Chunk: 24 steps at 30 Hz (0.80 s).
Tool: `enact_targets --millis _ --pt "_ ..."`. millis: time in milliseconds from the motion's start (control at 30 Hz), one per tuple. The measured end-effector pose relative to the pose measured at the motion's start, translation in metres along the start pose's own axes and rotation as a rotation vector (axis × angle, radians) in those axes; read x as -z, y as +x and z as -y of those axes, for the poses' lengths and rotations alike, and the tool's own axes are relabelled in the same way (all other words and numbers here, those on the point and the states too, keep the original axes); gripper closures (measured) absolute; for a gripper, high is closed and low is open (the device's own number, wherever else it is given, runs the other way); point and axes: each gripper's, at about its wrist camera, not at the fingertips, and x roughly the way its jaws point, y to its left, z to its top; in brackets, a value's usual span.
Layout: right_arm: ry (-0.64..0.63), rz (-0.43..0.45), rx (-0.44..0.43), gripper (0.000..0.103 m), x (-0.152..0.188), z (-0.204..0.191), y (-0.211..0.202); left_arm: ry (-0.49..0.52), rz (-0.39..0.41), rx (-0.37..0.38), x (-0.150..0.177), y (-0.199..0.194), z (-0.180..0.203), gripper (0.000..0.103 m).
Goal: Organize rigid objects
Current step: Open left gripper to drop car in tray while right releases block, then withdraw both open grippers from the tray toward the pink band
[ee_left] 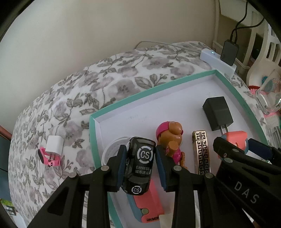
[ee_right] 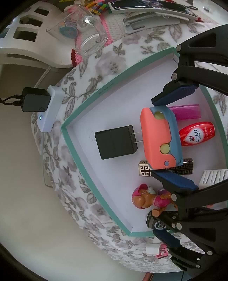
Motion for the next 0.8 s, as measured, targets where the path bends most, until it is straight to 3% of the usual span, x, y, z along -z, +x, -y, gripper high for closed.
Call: enact_targets --millis 267,433,800 --pt "-0.005 0.008 -0.002 0.027 -0.001 0.000 -0.004 -0.012 -0.002 0.017 0.001 -0.002 -0.002 0.067" --pt "-0.007 0.019 -0.001 0.026 -0.002 -0.002 -0.009 -0.015 0.008 0.020 -0.001 -0.008 -0.004 0.061" --pt "-0.012 0.109 -0.012 0.026 -0.009 -0.004 -0.044 -0.060 0.036 0.027 -0.007 -0.027 -0.019 0.061"
